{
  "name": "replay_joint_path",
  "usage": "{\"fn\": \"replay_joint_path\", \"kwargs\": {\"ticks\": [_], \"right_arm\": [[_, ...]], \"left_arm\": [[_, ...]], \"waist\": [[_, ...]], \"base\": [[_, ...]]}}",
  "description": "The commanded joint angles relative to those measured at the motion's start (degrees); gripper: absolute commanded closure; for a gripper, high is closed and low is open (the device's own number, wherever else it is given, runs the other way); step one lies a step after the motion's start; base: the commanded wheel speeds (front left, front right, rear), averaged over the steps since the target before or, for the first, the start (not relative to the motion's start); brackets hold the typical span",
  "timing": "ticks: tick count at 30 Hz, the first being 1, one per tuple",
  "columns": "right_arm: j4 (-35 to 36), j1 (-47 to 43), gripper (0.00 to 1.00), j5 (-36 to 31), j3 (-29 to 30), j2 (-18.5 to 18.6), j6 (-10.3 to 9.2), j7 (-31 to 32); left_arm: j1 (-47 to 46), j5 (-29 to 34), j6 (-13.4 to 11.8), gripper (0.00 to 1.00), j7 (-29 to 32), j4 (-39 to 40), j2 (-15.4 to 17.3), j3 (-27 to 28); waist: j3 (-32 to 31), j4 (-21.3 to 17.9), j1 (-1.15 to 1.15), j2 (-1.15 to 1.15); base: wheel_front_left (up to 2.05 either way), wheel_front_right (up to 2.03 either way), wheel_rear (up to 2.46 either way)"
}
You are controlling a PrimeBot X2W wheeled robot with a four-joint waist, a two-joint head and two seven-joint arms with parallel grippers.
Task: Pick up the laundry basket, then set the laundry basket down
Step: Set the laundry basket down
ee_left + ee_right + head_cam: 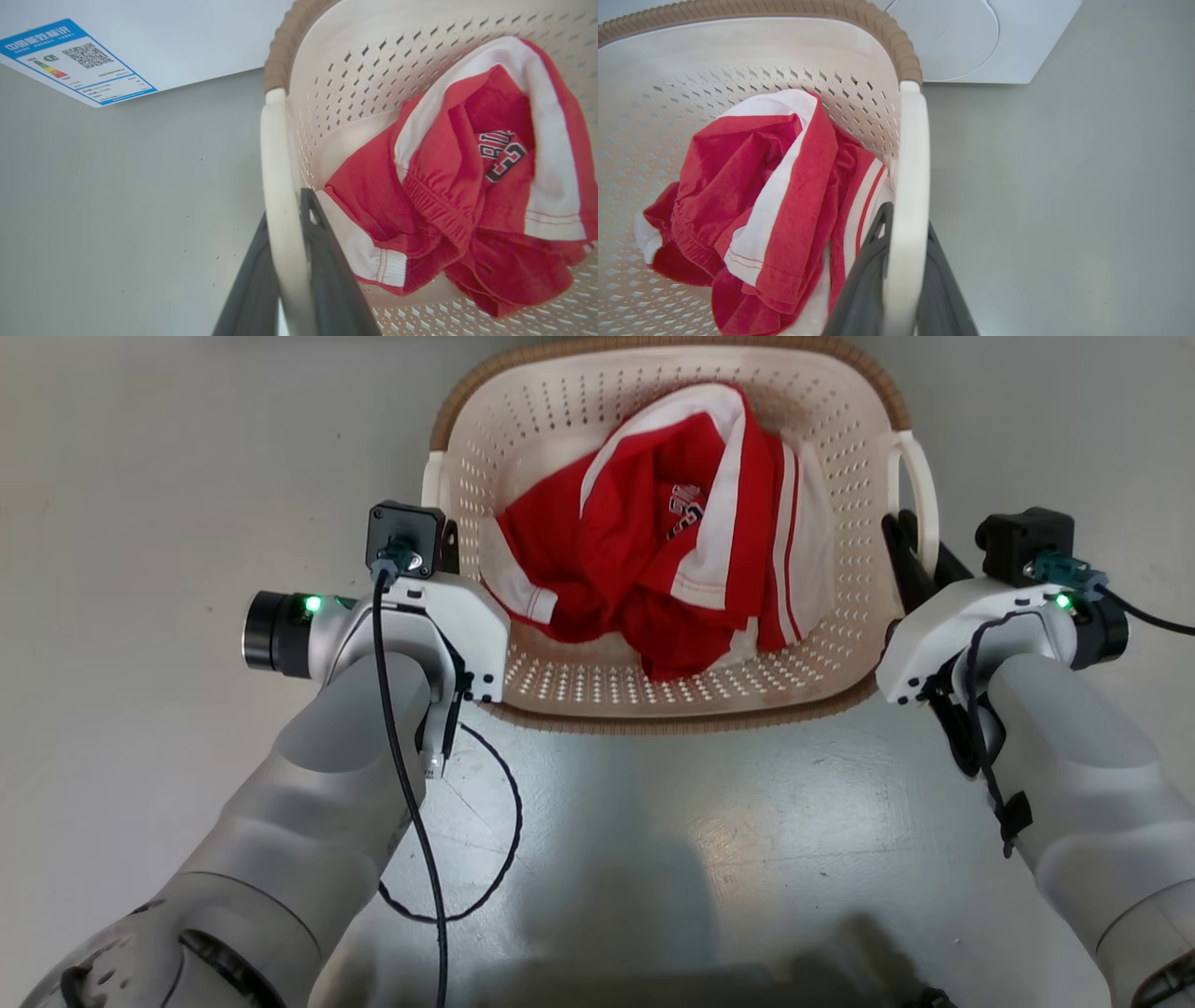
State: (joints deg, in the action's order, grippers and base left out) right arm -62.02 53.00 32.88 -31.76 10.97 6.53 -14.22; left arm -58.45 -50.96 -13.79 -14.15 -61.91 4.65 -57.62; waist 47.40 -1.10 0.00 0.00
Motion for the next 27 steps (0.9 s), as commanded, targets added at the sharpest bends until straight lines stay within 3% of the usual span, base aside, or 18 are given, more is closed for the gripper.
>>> {"fn": "replay_joint_path", "kwargs": {"ticks": [1, 12, 27], "right_arm": [[2.00, -2.73, 1.00, -2.00, -0.24, -1.33, 0.96, -0.77], [4.31, -4.87, 1.00, -9.31, 6.62, -2.12, 0.96, -0.77], [4.97, -5.31, 1.00, -13.26, 10.73, -3.26, 0.96, -0.77]], "left_arm": [[0.37, 2.43, -0.37, 1.00, -0.84, 1.82, 0.71, 1.20], [1.96, 9.16, -0.05, 1.00, -0.85, 3.70, 0.13, 7.52], [2.55, 15.08, 1.31, 1.00, -0.85, 2.85, -1.05, 13.26]], "waist": [[0.60, 0.14, 0.00, 0.00], [2.61, 0.97, 0.00, 0.00], [3.75, 0.92, 0.00, 0.00]], "base": [[0.00, 0.00, 0.00], [0.00, 0.00, 0.00], [0.00, 0.00, 0.00]]}}
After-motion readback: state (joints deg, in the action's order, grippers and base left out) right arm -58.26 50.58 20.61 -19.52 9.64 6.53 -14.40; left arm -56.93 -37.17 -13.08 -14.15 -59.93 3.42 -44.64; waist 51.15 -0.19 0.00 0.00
